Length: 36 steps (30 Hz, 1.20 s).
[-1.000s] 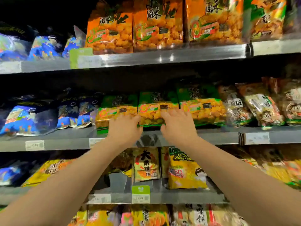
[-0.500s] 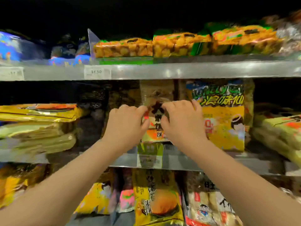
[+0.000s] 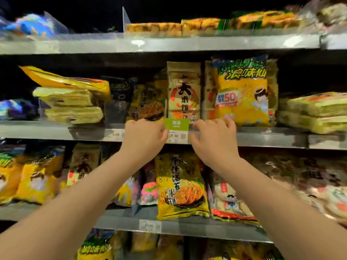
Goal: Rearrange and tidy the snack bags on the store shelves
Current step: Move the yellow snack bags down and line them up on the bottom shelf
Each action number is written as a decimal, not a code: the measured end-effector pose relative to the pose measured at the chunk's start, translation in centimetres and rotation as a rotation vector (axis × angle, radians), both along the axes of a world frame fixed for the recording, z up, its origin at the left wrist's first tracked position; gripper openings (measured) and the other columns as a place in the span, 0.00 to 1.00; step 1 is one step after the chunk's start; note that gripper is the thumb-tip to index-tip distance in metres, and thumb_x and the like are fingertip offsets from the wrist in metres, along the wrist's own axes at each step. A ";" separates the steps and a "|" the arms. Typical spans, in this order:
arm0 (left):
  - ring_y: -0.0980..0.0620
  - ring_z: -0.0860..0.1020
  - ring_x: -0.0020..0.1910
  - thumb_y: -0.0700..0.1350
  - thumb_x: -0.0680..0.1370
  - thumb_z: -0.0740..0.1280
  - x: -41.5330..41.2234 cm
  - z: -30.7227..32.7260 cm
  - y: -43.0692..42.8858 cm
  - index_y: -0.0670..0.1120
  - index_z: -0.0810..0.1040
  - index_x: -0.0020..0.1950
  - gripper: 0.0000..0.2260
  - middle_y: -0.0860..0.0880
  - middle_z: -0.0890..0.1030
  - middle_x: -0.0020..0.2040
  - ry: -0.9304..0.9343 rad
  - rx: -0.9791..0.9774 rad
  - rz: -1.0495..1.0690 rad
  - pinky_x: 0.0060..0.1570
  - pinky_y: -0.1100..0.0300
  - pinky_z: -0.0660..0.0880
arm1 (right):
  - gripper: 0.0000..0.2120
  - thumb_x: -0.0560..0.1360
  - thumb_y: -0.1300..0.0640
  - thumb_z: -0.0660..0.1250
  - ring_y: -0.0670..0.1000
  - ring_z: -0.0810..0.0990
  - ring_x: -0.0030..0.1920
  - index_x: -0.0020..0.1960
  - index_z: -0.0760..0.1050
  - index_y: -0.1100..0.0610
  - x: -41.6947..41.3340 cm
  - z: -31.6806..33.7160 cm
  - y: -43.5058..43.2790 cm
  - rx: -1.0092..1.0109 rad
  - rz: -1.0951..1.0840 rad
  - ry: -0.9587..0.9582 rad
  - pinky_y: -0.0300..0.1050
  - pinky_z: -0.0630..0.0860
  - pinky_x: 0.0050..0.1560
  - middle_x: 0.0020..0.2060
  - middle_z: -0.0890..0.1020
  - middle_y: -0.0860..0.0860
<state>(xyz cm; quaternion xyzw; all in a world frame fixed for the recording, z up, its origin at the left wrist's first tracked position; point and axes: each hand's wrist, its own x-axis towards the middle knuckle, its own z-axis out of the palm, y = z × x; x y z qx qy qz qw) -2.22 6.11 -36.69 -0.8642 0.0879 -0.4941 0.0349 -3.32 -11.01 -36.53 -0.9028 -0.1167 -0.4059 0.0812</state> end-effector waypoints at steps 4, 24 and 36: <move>0.45 0.79 0.40 0.54 0.77 0.47 -4.4 0.2 -1.1 0.48 0.80 0.48 0.23 0.47 0.82 0.38 0.014 -0.052 -0.014 0.38 0.56 0.64 | 0.14 0.78 0.50 0.54 0.56 0.74 0.59 0.58 0.75 0.51 -5.2 0.5 -0.6 0.034 -0.010 -0.023 0.58 0.55 0.71 0.50 0.82 0.51; 0.45 0.77 0.34 0.50 0.80 0.59 -7.5 -7.1 -4.5 0.45 0.76 0.47 0.11 0.47 0.80 0.33 0.124 -0.247 -0.215 0.33 0.53 0.71 | 0.13 0.79 0.53 0.53 0.53 0.78 0.40 0.52 0.75 0.52 -6.4 -7.4 -3.4 0.156 -0.014 0.091 0.53 0.57 0.68 0.33 0.81 0.49; 0.46 0.77 0.49 0.55 0.78 0.62 5.3 -1.7 -11.4 0.46 0.64 0.68 0.22 0.48 0.78 0.53 0.123 -0.375 -0.422 0.42 0.53 0.75 | 0.21 0.77 0.43 0.58 0.58 0.75 0.59 0.65 0.67 0.55 6.0 -0.9 -9.7 0.276 -0.151 -0.041 0.54 0.68 0.57 0.57 0.78 0.54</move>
